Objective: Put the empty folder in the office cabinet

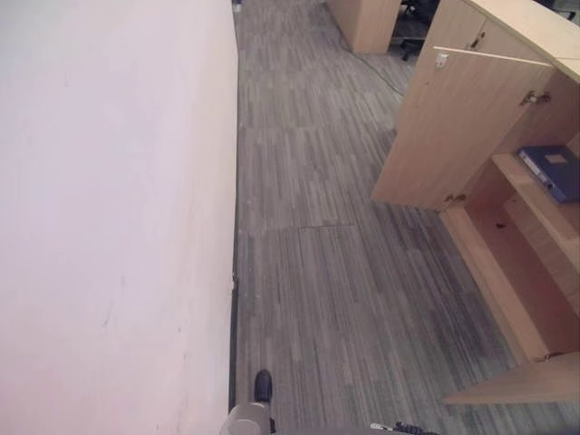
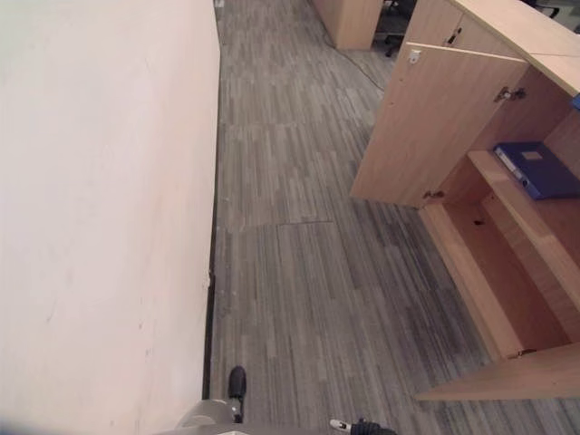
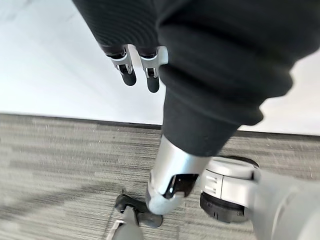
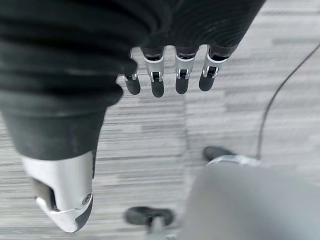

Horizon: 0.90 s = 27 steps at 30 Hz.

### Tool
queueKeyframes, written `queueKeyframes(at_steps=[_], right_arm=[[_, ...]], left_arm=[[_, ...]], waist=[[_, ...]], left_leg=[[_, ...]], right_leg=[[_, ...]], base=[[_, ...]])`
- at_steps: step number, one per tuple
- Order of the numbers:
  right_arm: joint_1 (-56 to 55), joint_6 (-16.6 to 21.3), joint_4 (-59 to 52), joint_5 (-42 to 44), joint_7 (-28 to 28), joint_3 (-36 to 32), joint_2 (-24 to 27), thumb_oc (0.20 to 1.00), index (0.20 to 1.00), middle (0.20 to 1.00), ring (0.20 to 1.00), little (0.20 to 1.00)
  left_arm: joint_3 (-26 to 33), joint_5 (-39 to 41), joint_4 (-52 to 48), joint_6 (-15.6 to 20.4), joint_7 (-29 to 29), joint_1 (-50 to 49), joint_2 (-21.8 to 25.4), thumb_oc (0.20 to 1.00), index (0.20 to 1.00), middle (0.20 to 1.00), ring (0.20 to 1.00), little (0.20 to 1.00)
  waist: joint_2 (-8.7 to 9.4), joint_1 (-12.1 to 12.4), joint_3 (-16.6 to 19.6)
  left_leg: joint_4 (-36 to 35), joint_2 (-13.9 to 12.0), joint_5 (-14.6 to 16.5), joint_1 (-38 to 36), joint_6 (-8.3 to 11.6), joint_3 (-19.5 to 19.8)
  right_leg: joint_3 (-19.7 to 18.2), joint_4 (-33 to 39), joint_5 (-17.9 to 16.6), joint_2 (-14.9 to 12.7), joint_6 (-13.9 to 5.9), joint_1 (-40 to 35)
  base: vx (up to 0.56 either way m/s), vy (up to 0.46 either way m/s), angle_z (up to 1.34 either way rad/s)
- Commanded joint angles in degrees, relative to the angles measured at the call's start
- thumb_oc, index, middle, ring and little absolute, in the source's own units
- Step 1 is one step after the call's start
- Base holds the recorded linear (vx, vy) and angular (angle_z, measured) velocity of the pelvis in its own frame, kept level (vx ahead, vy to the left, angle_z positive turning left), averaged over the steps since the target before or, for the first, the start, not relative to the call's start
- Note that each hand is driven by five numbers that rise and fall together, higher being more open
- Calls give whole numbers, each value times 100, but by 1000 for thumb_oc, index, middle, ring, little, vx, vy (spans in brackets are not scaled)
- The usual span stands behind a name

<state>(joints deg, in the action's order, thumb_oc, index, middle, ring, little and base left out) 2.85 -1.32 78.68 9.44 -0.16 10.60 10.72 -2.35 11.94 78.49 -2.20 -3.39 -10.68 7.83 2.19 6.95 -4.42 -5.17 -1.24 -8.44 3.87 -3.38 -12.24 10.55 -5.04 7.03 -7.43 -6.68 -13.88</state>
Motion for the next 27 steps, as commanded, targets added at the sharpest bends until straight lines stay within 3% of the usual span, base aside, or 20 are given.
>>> queueKeyframes(at_steps=[1, 2, 4, 5, 7, 9, 12, 16, 17, 20, 25, 27], right_arm=[[-90, 35, -347, -27, -13, 17, 371, 1000, 1000, 1000, 1000, 1000], [-59, 34, -440, -11, 3, 25, 379, 1000, 1000, 1000, 1000, 1000], [-45, 58, -604, 25, 61, 56, 344, 1000, 1000, 1000, 1000, 1000], [12, 90, -723, 17, 91, 140, 315, 1000, 1000, 1000, 1000, 1000], [89, 104, -779, 46, 97, 157, 341, 1000, 1000, 1000, 1000, 1000], [144, 96, -831, 128, 95, 173, 369, 1000, 1000, 1000, 1000, 1000], [213, 98, -834, 227, 99, 199, 352, 1000, 1000, 1000, 1000, 1000], [217, 116, -814, 273, 60, 182, 328, 1000, 1000, 1000, 1000, 1000], [207, 136, -802, 340, 54, 126, 314, 1000, 1000, 1000, 1000, 1000], [152, 108, -688, 377, -5, 89, 298, 1000, 1000, 1000, 1000, 1000], [69, 57, -342, 154, -61, 122, 382, 1000, 1000, 1000, 1000, 1000], [68, 49, -323, 118, -68, 111, 406, 1000, 1000, 1000, 1000, 1000]], left_arm=[[52, -54, -300, 486, -537, 800, 497, 1000, 1000, 1000, 1000, 1000], [23, -43, -375, 485, -542, 833, 509, 1000, 1000, 1000, 1000, 1000], [-46, -70, -456, 469, -558, 858, 544, 1000, 1000, 1000, 1000, 1000], [-105, -87, -512, 476, -572, 913, 538, 1000, 1000, 1000, 1000, 1000], [-195, -77, -554, 503, -570, 975, 553, 1000, 1000, 1000, 1000, 1000], [-302, -140, -565, 497, -542, 984, 550, 1000, 1000, 1000, 1000, 1000], [-356, -323, -487, 459, -500, 961, 517, 1000, 1000, 1000, 1000, 1000], [-314, -569, -282, 421, -431, 890, 524, 1000, 1000, 1000, 1000, 1000], [-241, -667, -195, 407, -395, 844, 551, 1000, 1000, 1000, 1000, 1000], [-169, -724, -146, 393, -356, 755, 575, 1000, 1000, 1000, 1000, 1000], [-19, -722, -10, 359, -347, 598, 552, 1000, 1000, 1000, 1000, 1000], [-7, -677, -22, 359, -337, 621, 563, 1000, 1000, 1000, 1000, 1000]], waist=[[-108, 33, 230], [-144, 6, 169], [-160, -71, 77], [-175, -91, 4], [-280, -220, -124], [-339, -363, -299], [-283, -478, -497], [-133, -560, -501], [-9, -609, -516], [-62, -552, -453], [-121, -458, -159], [-156, -472, -144]], left_leg=[[17, 538, 274, 281, 215, 194], [17, 631, 369, 151, 122, 172], [17, 778, 676, -143, 43, 162], [17, 728, 867, -336, 44, 67], [17, 601, 871, -483, 51, 147], [17, 566, 922, -706, 68, 233], [17, 561, 1153, -1117, 160, 350], [17, 628, 1364, -1386, 232, 416], [17, 742, 1368, -1452, 204, 453], [17, 658, 1569, -1605, 230, 490], [17, 428, 1806, -1838, 277, 464], [17, 282, 1876, -1958, 359, 469]], right_leg=[[95, -1220, -1590, -1266, -448, 584], [148, -1745, -1889, -1441, -358, 776], [445, -2597, -2043, -1798, -353, 1062], [941, -2695, -2044, -2050, -416, 1381], [1071, -2600, -1782, -1816, -342, 1758], [994, -2081, -1588, -1364, -294, 2131], [1100, -577, -1753, -674, -350, 2328], [1244, 567, -2086, -229, -461, 2472], [1347, 888, -2350, -205, -471, 2598], [1448, 970, -2210, -125, -513, 2471], [1790, 918, -2128, -153, -388, 2185], [1772, 792, -1892, -81, -284, 2182]], base=[[167, 395, -30], [194, 371, -14], [267, 362, 21], [282, 239, 38], [219, 38, 26], [171, -70, 18], [218, -117, 38], [188, -72, 9], [323, -104, 13], [225, -81, -3], [289, -141, -14], [304, -204, 5]])
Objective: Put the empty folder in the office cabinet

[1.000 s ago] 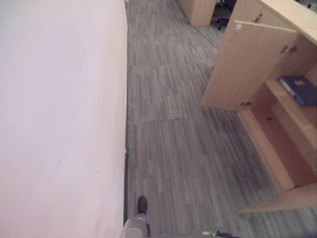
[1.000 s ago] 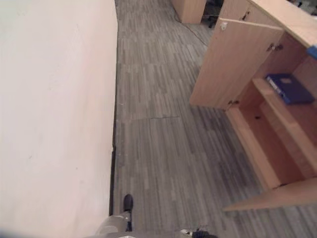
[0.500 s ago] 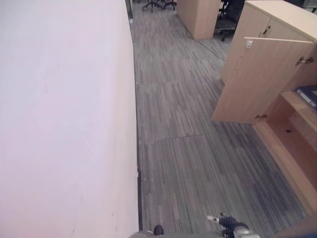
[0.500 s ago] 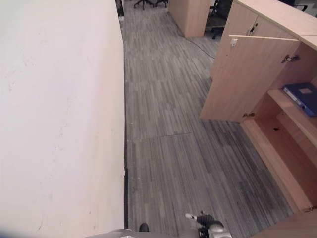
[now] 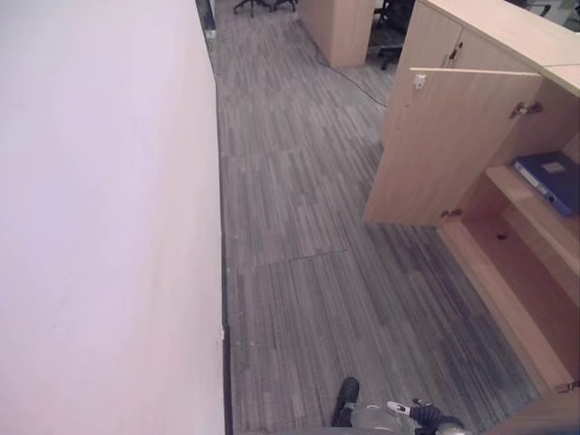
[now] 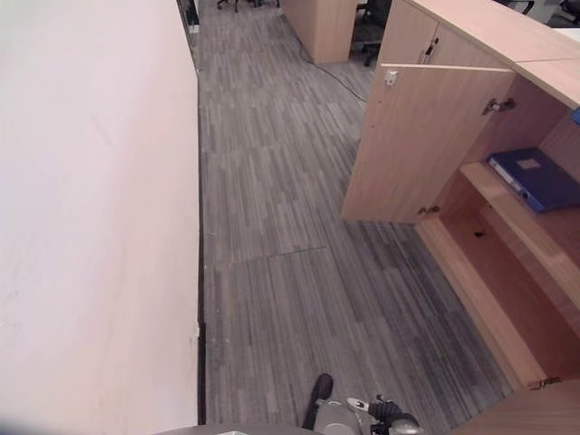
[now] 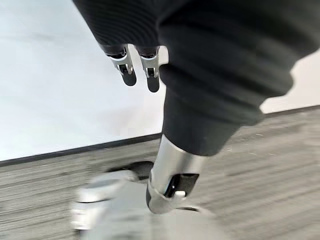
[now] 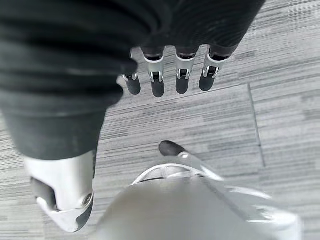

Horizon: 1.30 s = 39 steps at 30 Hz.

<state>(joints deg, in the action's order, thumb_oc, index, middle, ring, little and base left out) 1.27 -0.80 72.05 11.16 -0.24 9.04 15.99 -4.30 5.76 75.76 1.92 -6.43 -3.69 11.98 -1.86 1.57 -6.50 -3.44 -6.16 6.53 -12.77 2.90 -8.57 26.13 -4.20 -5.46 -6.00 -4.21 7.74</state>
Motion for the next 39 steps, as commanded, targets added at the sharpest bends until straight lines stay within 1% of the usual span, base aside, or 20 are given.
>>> queueKeyframes(at_steps=[1, 3, 4, 6, 7, 8, 10, 12, 14, 15, 16, 17, 18, 19, 22, 28, 36, 37, 38, 39], right_arm=[[214, -1, 352, -81, -57, 297, -124, 1000, 1000, 1000, 1000, 1000], [206, -9, 369, -103, -66, 317, -129, 1000, 1000, 1000, 1000, 1000], [216, -1, 388, -93, -82, 371, -140, 1000, 1000, 1000, 1000, 1000], [220, 3, 412, -72, -77, 401, -160, 1000, 1000, 1000, 1000, 1000], [201, -10, 417, -41, -100, 474, -188, 1000, 1000, 1000, 1000, 1000], [203, -11, 417, -40, -100, 472, -190, 1000, 1000, 1000, 1000, 1000], [224, -43, 406, -71, -76, 554, -127, 1000, 1000, 1000, 1000, 1000], [255, -62, 409, -108, -59, 578, -96, 1000, 1000, 1000, 1000, 1000], [269, -74, 418, -139, -29, 570, -36, 1000, 1000, 1000, 1000, 1000], [270, -77, 441, -165, -50, 573, 25, 1000, 1000, 1000, 1000, 1000], [265, -75, 450, -177, -51, 577, 31, 1000, 1000, 1000, 1000, 1000], [224, -76, 479, -234, -57, 611, 35, 1000, 1000, 1000, 1000, 1000], [195, -65, 508, -287, -55, 611, 66, 1000, 1000, 1000, 1000, 1000], [192, -60, 509, -308, -51, 608, 71, 1000, 1000, 1000, 1000, 1000], [164, -41, 526, -333, -50, 582, 73, 1000, 1000, 1000, 1000, 1000], [-20, -82, 662, -497, -132, 449, 56, 1000, 1000, 1000, 1000, 1000], [-61, -117, 592, -418, -193, 381, -98, 1000, 1000, 1000, 1000, 1000], [-50, -124, 555, -418, -219, 395, -119, 1000, 1000, 1000, 1000, 1000], [-20, -108, 401, -400, -220, 411, -138, 1000, 1000, 1000, 1000, 1000], [48, -96, 239, -412, -192, 477, -125, 1000, 1000, 1000, 1000, 1000]], left_arm=[[173, -48, 224, -41, -46, -52, 156, 1000, 1000, 1000, 1000, 1000], [169, -27, 189, -30, -53, -26, 167, 1000, 1000, 1000, 1000, 1000], [135, 74, 79, 11, -40, 57, 186, 1000, 1000, 1000, 1000, 1000], [116, 125, 15, 30, -50, 98, 189, 1000, 1000, 1000, 1000, 1000], [60, 241, -155, 42, -62, 175, 206, 1000, 1000, 1000, 1000, 1000], [59, 242, -157, 40, -62, 177, 209, 1000, 1000, 1000, 1000, 1000], [-223, 95, -475, 52, -138, 315, 219, 1000, 1000, 1000, 1000, 1000], [-388, -47, -571, 52, -156, 369, 241, 1000, 1000, 1000, 1000, 1000], [-532, -203, -680, 71, -160, 362, 267, 1000, 1000, 1000, 1000, 1000], [-509, -209, -543, 42, -114, 338, 264, 1000, 1000, 1000, 1000, 1000], [-496, -203, -519, 38, -108, 340, 267, 1000, 1000, 1000, 1000, 1000], [-451, -171, -414, 30, -106, 330, 268, 1000, 1000, 1000, 1000, 1000], [-404, -154, -264, 12, -105, 299, 272, 1000, 1000, 1000, 1000, 1000], [-392, -145, -199, 11, -104, 294, 269, 1000, 1000, 1000, 1000, 1000], [-378, -135, -102, 9, -85, 274, 248, 1000, 1000, 1000, 1000, 1000], [-154, -140, 69, -17, -69, 54, 193, 1000, 1000, 1000, 1000, 1000], [-22, -21, 99, -15, -90, 3, 186, 1000, 1000, 1000, 1000, 1000], [-37, -25, 92, -15, -89, 23, 193, 1000, 1000, 1000, 1000, 1000], [-93, -32, 32, -28, -80, 55, 205, 1000, 1000, 1000, 1000, 1000], [-117, -35, -3, -51, -87, 99, 223, 1000, 1000, 1000, 1000, 1000]], waist=[[237, 49, 84], [228, 40, 78], [262, 12, 48], [298, -3, 33], [436, 19, -54], [429, 14, -47], [608, 149, -285], [648, 183, -345], [714, 251, -379], [784, 352, -403], [791, 375, -393], [800, 402, -374], [744, 494, -381], [696, 532, -405], [621, 594, -426], [333, 621, -14], [383, 661, 324], [406, 656, 373], [373, 596, 381], [331, 549, 299]], left_leg=[[-118, 673, 415, -369, -216, 76], [97, 559, 390, -351, -148, 36], [755, 280, 167, -211, 28, -73], [1203, 113, -16, -89, 129, -126], [2714, -250, -629, 449, 239, -179], [2771, -272, -608, 490, 253, -161], [4676, -458, -1102, 1289, 179, -60], [4919, -520, -1055, 1609, 136, -78], [4800, -447, -775, 2163, -8, -112], [3993, -212, -557, 2605, -98, -41], [3669, -180, -581, 2469, -102, -52], [2772, -60, -654, 2536, -81, 55], [1490, 0, -1290, 2702, 0, 275], [964, 1, -1591, 2711, 90, 379], [262, -24, -1840, 2833, 203, 567], [-156, -9, -2008, 2490, 329, 766], [-156, 528, -1512, 1989, -53, 469], [-156, 659, -1417, 1898, -132, 428], [-156, 1023, -1143, 1590, -383, 371], [-156, 1250, -980, 1403, -591, 313]], right_leg=[[191, 572, -488, -180, -457, 33], [171, 452, -362, -145, -387, 15], [141, 309, -162, -42, -267, -120], [124, 319, -74, 53, -185, -237], [33, 351, 183, 244, 61, -508], [43, 352, 190, 260, 74, -498], [-103, 361, 501, 433, 416, -833], [-203, 348, 586, 449, 459, -917], [-446, 374, 677, 395, 449, -1090], [-673, 492, 665, 336, 343, -1274], [-741, 491, 659, 306, 306, -1308], [-818, 539, 707, 275, 244, -1382], [-888, 615, 692, 323, 233, -1540], [-952, 648, 732, 370, 216, -1665], [-1089, 670, 841, 410, 176, -1842], [-1372, 724, 1078, 206, -46, -2199], [-1403, 385, 888, -551, -435, -2136], [-1392, 175, 699, -723, -506, -2069], [-1451, -883, 99, -1175, -567, -1679], [-1469, -1886, -538, -1498, -443, -1275]], base=[[279, -191, 4], [213, -187, 0], [159, -182, -1], [230, -333, -4], [222, -382, -13], [201, -408, -33], [165, -324, -58], [125, -157, -69], [196, -16, -66], [251, 75, -54], [292, 126, -52], [275, 162, -67], [336, 158, -70], [247, 99, -62], [255, 78, -26], [349, 206, -49], [218, 196, -28], [304, 397, -2], [423, 652, -11], [327, 555, -32]])
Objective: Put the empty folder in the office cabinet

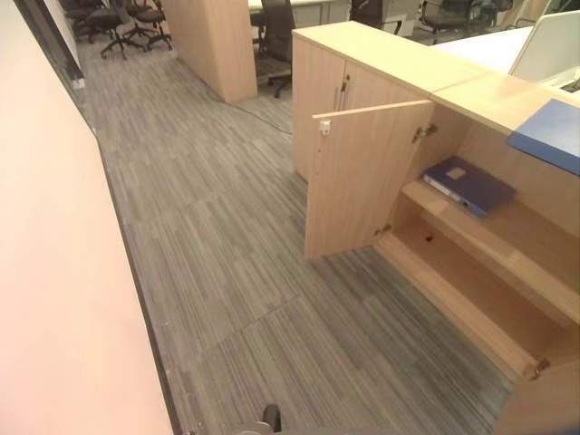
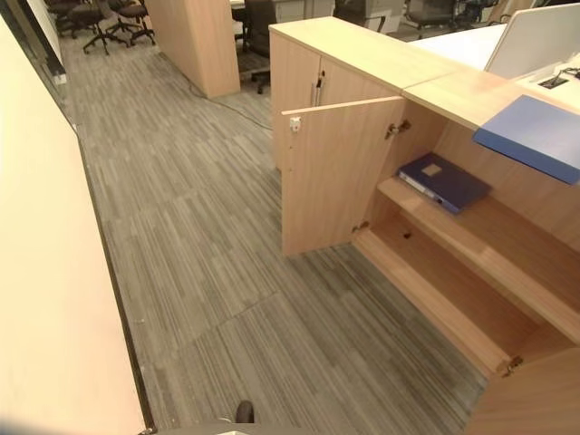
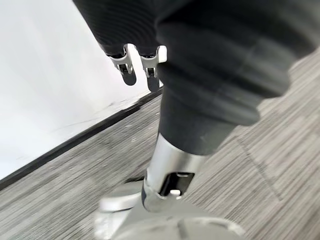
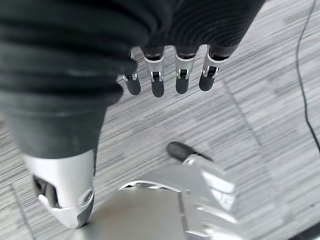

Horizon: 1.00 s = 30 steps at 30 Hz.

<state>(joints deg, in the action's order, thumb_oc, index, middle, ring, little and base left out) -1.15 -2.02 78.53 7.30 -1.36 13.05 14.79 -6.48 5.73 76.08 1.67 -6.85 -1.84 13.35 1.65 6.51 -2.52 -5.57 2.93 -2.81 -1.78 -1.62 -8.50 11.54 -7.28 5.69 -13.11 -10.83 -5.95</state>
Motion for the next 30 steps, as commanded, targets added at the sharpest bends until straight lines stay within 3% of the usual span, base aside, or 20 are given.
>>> queueKeyframes(at_steps=[1, 2, 3, 4, 5, 6, 7, 8, 9, 10, 11, 14, 15, 20, 23, 25, 26, 28, 30], right_arm=[[291, 26, -410, -26, -80, 76, -3, 1000, 1000, 1000, 1000, 1000], [297, 44, -485, -20, -49, 127, -30, 1000, 1000, 1000, 1000, 1000], [300, 41, -493, -19, -44, 127, -33, 1000, 1000, 1000, 1000, 1000], [316, 71, -630, 13, -2, 206, -90, 1000, 1000, 1000, 1000, 1000], [317, 71, -631, 14, -2, 207, -90, 1000, 1000, 1000, 1000, 1000], [377, 96, -678, 25, 1, 220, -59, 1000, 1000, 1000, 1000, 1000], [411, 88, -704, 23, 0, 221, -38, 1000, 1000, 1000, 1000, 1000], [499, 87, -754, 16, 35, 246, -15, 1000, 1000, 1000, 1000, 1000], [531, 95, -764, 38, 49, 242, -4, 1000, 1000, 1000, 1000, 1000], [533, 95, -763, 38, 49, 242, -4, 1000, 1000, 1000, 1000, 1000], [612, 117, -763, 142, 93, 197, -18, 1000, 1000, 1000, 1000, 1000], [587, 123, -759, 195, 123, 134, -49, 1000, 1000, 1000, 1000, 1000], [552, 121, -712, 226, 127, 118, -52, 1000, 1000, 1000, 1000, 1000], [406, 112, -433, 264, 197, 28, -51, 1000, 1000, 1000, 1000, 1000], [413, 116, -329, 335, 200, -4, -19, 1000, 1000, 1000, 1000, 1000], [443, 101, -301, 308, 194, 66, 3, 1000, 1000, 1000, 1000, 1000], [461, 94, -314, 290, 219, 104, 37, 1000, 1000, 1000, 1000, 1000], [505, 65, -320, 276, 255, 142, 74, 1000, 1000, 1000, 1000, 1000], [515, 67, -339, 264, 273, 183, 85, 1000, 1000, 1000, 1000, 1000]], left_arm=[[101, -33, -35, -26, -44, -85, 85, 1000, 1000, 1000, 1000, 1000], [75, -55, -62, -48, -49, -64, 111, 1000, 1000, 1000, 1000, 1000], [79, -56, -66, -51, -48, -58, 115, 1000, 1000, 1000, 1000, 1000], [85, -52, -116, -81, -44, -18, 160, 1000, 1000, 1000, 1000, 1000], [87, -52, -116, -81, -44, -16, 160, 1000, 1000, 1000, 1000, 1000], [55, 24, -159, -55, -49, 22, 145, 1000, 1000, 1000, 1000, 1000], [40, 25, -171, -57, -45, 40, 142, 1000, 1000, 1000, 1000, 1000], [-32, -14, -173, -56, -49, 66, 140, 1000, 1000, 1000, 1000, 1000], [-41, -45, -175, -62, -40, 72, 128, 1000, 1000, 1000, 1000, 1000], [-40, -46, -174, -62, -40, 73, 128, 1000, 1000, 1000, 1000, 1000], [-10, -145, -83, -90, -44, 61, 98, 1000, 1000, 1000, 1000, 1000], [83, -238, 11, -116, 3, 15, 91, 1000, 1000, 1000, 1000, 1000], [86, -306, 44, -113, 24, 9, 76, 1000, 1000, 1000, 1000, 1000], [37, -354, 130, -138, 65, -39, -15, 1000, 1000, 1000, 1000, 1000], [-31, -280, 64, -110, 85, 14, -18, 1000, 1000, 1000, 1000, 1000], [-80, -154, -96, -88, 61, 88, 7, 1000, 1000, 1000, 1000, 1000], [-119, -76, -239, -57, 18, 150, 2, 1000, 1000, 1000, 1000, 1000], [-151, 114, -404, -8, -51, 202, -27, 1000, 1000, 1000, 1000, 1000], [-166, 229, -539, 20, -90, 205, -49, 1000, 1000, 1000, 1000, 1000]], waist=[[-30, 60, -86], [-29, 43, -117], [-34, 43, -141], [-21, -4, -279], [-19, -6, -282], [-90, -92, -359], [-153, -119, -427], [-188, -192, -559], [-183, -211, -597], [-197, -212, -603], [-107, -234, -610], [-15, -272, -580], [28, -299, -537], [-32, -437, -387], [-24, -562, -404], [50, -534, -517], [105, -459, -620], [165, -353, -733], [216, -230, -757]], left_leg=[[57, 329, -50, 320, -138, 302], [57, 398, 123, 182, -163, 288], [57, 402, 54, 208, -202, 249], [57, 372, 386, -123, -202, 22], [57, 373, 388, -125, -200, 23], [57, 256, 407, -227, -174, -23], [57, 182, 427, -266, -137, -25], [57, 113, 526, -428, -74, -131], [57, 67, 581, -493, -26, -180], [57, 45, 583, -502, -15, -177], [57, 0, 732, -697, 65, -346], [57, -50, 908, -946, 136, -535], [57, -47, 1019, -1047, 147, -540], [334, -342, 1281, -1281, 221, -681], [1668, -843, 1068, -958, 478, -916], [3426, -1303, 491, -380, 629, -897], [4208, -1367, 187, -67, 619, -791], [5020, -1539, 241, 611, 549, -612], [4856, -1576, 376, 1011, 435, -510]], right_leg=[[-14, -1563, -1669, -773, 222, 108], [99, -1920, -1610, -877, 268, 169], [127, -1959, -1634, -900, 318, 209], [739, -2652, -1424, -1123, 214, 614], [739, -2662, -1414, -1126, 217, 615], [925, -2674, -1205, -901, 292, 910], [1062, -2429, -1103, -756, 292, 1003], [1520, -1707, -1043, -468, 245, 1231], [1712, -1198, -1032, -313, 224, 1204], [1730, -1145, -1049, -278, 237, 1169], [2108, -216, -1212, -17, 174, 1248], [2482, 415, -1553, 191, 88, 1395], [2477, 685, -1462, 263, 151, 1276], [2283, 407, -1137, 428, 405, 1184], [2118, 324, -861, 586, 610, 973], [2007, 326, -566, 797, 941, 728], [1924, 334, -413, 853, 1089, 584], [1744, 328, -220, 900, 1221, 427], [1475, 353, -161, 858, 1184, 244]], base=[[227, 354, -47], [62, 112, -15], [296, 278, 8], [187, 179, 12], [305, 184, -23], [110, -23, -13], [223, -70, -19], [189, -140, -36], [153, -108, -68], [192, -159, -59], [229, -148, -23], [278, -144, -61], [400, -181, -73], [322, -142, -22], [278, -215, -8], [263, -337, -40], [213, -293, -75], [187, -138, -99], [256, 50, -95]])
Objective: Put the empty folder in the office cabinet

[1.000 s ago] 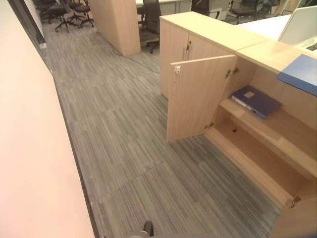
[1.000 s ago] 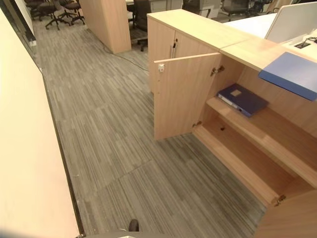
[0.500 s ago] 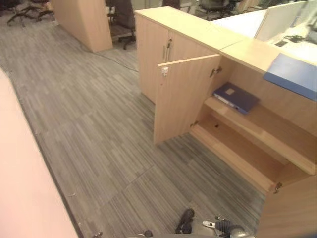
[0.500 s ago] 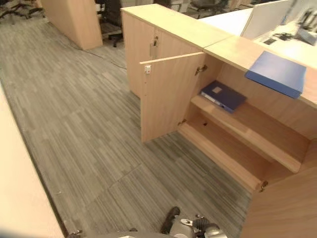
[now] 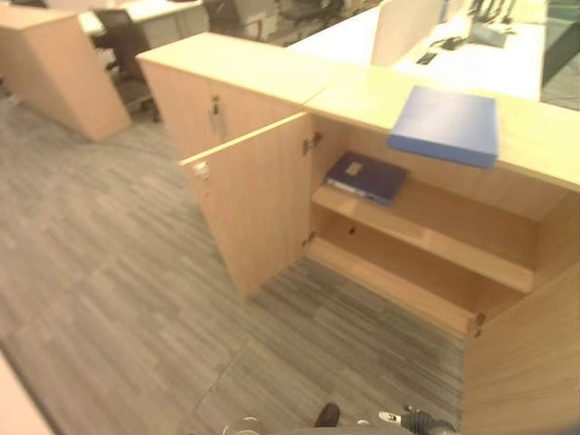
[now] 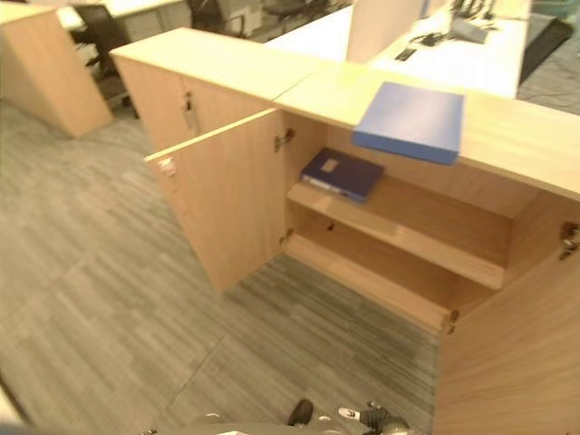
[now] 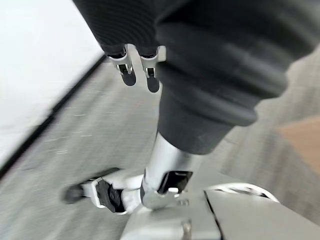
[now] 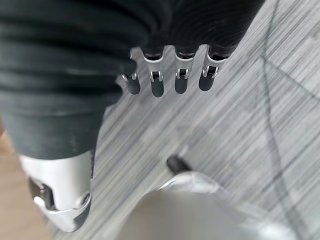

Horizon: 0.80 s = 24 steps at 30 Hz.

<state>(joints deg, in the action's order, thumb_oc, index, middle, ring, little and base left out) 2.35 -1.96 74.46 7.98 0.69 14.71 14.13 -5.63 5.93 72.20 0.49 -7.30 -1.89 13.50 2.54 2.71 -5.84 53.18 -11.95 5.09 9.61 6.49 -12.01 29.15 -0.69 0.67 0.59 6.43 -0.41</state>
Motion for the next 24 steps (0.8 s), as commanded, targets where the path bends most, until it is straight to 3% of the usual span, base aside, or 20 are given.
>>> queueKeyframes(at_steps=[1, 2, 3, 5, 6, 9, 13, 16, 19, 24], right_arm=[[161, 65, 50, 159, 50, 86, 161, 1000, 1000, 1000, 1000, 1000], [157, 65, 50, 159, 50, 85, 161, 1000, 1000, 1000, 1000, 1000], [148, 76, 63, 84, 57, 127, 202, 1000, 1000, 1000, 1000, 1000], [184, 62, 75, -23, 79, 167, 253, 1000, 1000, 1000, 1000, 1000], [228, 66, 90, -90, 90, 186, 291, 1000, 1000, 1000, 1000, 1000], [330, 61, 177, -227, 116, 167, 391, 1000, 1000, 1000, 1000, 1000], [320, 11, 313, -468, 74, 122, 443, 1000, 1000, 1000, 1000, 1000], [348, -11, 323, -673, 2, 117, 458, 1000, 1000, 1000, 1000, 1000], [356, -11, 279, -693, -24, 101, 434, 1000, 1000, 1000, 1000, 1000], [324, -15, 169, -686, -31, 45, 274, 1000, 1000, 1000, 1000, 1000]], left_arm=[[-367, 79, -237, 155, -39, 198, -58, 1000, 1000, 1000, 1000, 1000], [-369, 77, -238, 154, -40, 194, -57, 1000, 1000, 1000, 1000, 1000], [-526, -131, -380, 159, -58, 214, 10, 1000, 1000, 1000, 1000, 1000], [-948, -758, -489, 135, -129, 328, 110, 1000, 1000, 1000, 1000, 1000], [-1273, -1176, -465, 123, -85, 428, 129, 1000, 1000, 1000, 1000, 1000], [-1820, -1796, -505, 153, 57, 544, 94, 1000, 1000, 1000, 1000, 1000], [-2468, -2399, -969, 317, 390, 670, 209, 1000, 1000, 1000, 1000, 1000], [-2837, -2582, -2126, 516, 771, 723, 612, 1000, 1000, 1000, 1000, 1000], [-2787, -2415, -2744, 576, 895, 670, 829, 1000, 1000, 1000, 1000, 1000], [-2261, -1302, -3951, 705, 1025, 359, 1003, 1000, 1000, 1000, 1000, 1000]], waist=[[180, 256, -425], [191, 269, -427], [207, 331, -428], [92, 364, -415], [4, 352, -412], [-184, 266, -295], [-318, 64, -84], [-433, -69, 13], [-449, -80, 42], [-444, -48, 104]], left_leg=[[-1733, -6, -310, 117, -446, 7], [-1766, 10, -316, 88, -454, -16], [-2731, 122, -455, 224, -389, 233], [-4260, 226, -1032, 174, -209, 584], [-4629, 257, -1392, 266, -175, 703], [-5098, 430, -1281, -41, -124, 1039], [-5361, 639, -1101, -526, -231, 847], [-5613, 900, -910, -856, -421, 673], [-5705, 1019, -823, -984, -512, 591], [-5798, 1240, -650, -1163, -685, 474]], right_leg=[[-545, -205, 301, -551, -643, -438], [-558, -200, 295, -566, -651, -444], [-731, -96, 272, -620, -753, -585], [-936, -3, 310, -601, -854, -755], [-987, 23, 260, -593, -875, -787], [-1265, -33, 290, -704, -1031, -850], [-1459, -7, 217, -939, -1183, -846], [-1629, 24, 127, -1127, -1339, -781], [-1697, 12, 76, -1215, -1417, -750], [-1761, -84, -82, -1421, -1570, -693]], base=[[225, 96, -105], [325, 192, -117], [254, 203, -110], [297, 258, -73], [214, 233, -59], [203, 242, -67], [213, 253, -51], [159, 245, -31], [87, 158, -28], [71, 122, -20]])
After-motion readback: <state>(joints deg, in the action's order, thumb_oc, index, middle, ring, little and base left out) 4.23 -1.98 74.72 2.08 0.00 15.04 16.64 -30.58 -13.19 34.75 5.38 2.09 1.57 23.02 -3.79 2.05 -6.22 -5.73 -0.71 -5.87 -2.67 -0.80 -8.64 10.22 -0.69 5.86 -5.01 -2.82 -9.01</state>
